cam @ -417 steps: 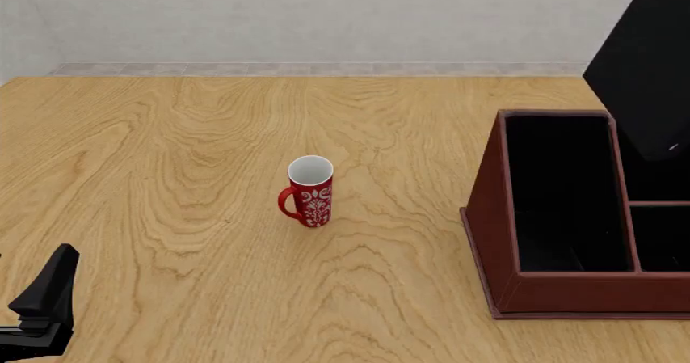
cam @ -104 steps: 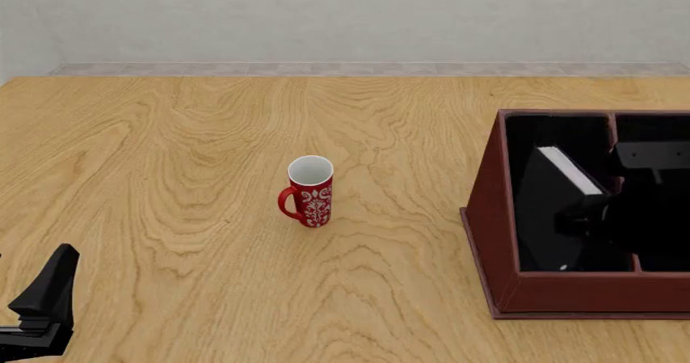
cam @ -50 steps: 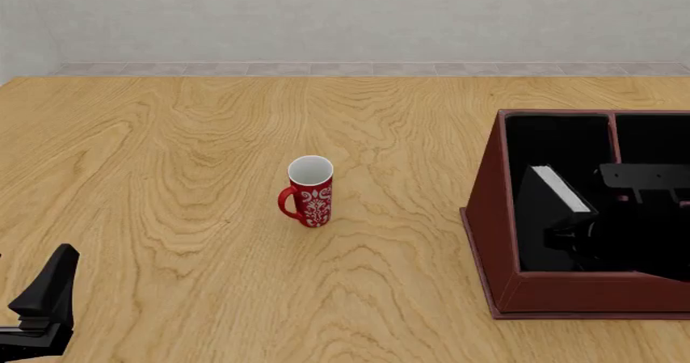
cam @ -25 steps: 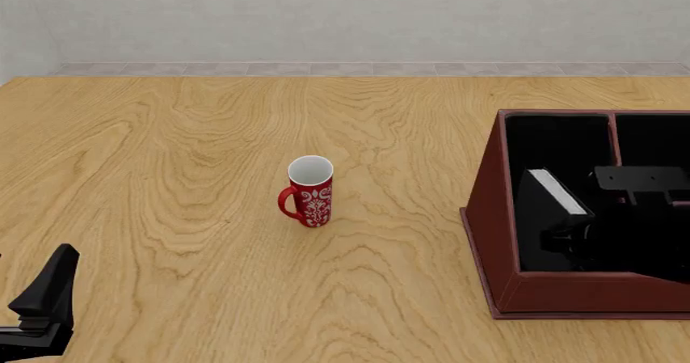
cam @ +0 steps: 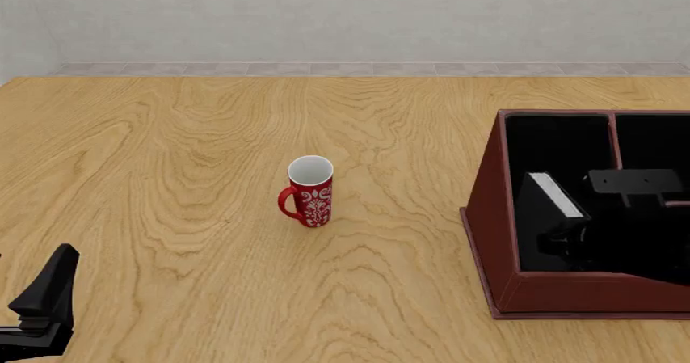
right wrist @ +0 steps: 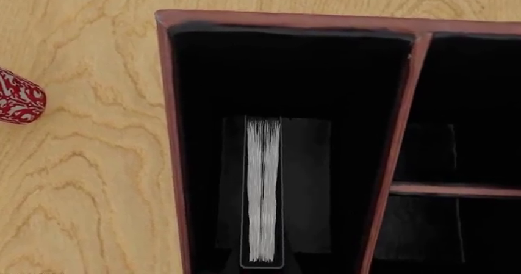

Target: Pick up the book and place it in the left compartment of the caddy.

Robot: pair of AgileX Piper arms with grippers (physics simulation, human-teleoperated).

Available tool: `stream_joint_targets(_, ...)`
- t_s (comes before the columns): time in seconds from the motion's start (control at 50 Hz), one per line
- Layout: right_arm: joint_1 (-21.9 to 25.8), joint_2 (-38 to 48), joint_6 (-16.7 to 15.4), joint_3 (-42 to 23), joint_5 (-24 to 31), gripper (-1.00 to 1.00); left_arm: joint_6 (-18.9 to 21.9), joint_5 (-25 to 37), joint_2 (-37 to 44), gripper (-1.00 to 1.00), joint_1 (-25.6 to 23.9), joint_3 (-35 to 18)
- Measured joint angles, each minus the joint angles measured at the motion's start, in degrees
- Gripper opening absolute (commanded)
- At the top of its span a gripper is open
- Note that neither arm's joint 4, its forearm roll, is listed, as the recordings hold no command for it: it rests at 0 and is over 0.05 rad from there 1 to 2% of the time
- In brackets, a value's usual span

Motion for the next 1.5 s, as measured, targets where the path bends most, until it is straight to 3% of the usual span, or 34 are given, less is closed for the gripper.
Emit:
stream_joint_targets(0.48, 1.1, -0.2, 1.5, 0.3, -0.1, -1.00, 0.0, 0.0, 0.0, 1.00, 0.0, 0.0)
stream_joint_targets(0.5, 1.2, -0.3, 1.7, 0.3, -0.1, 1.00, 0.0, 0.0, 0.0, 1.00, 0.0, 0.0)
stream_joint_targets(1.06, 3.7, -2.1, 3.1, 1.1, 1.9, 1.00, 0.0, 0.0, 0.0, 1.00, 0.0, 0.0)
stream_joint_targets(1.5, 3.5, -4.6, 2.1, -0.4, 4.7, 1.00, 0.0, 0.0, 0.0, 1.00, 0.0, 0.0)
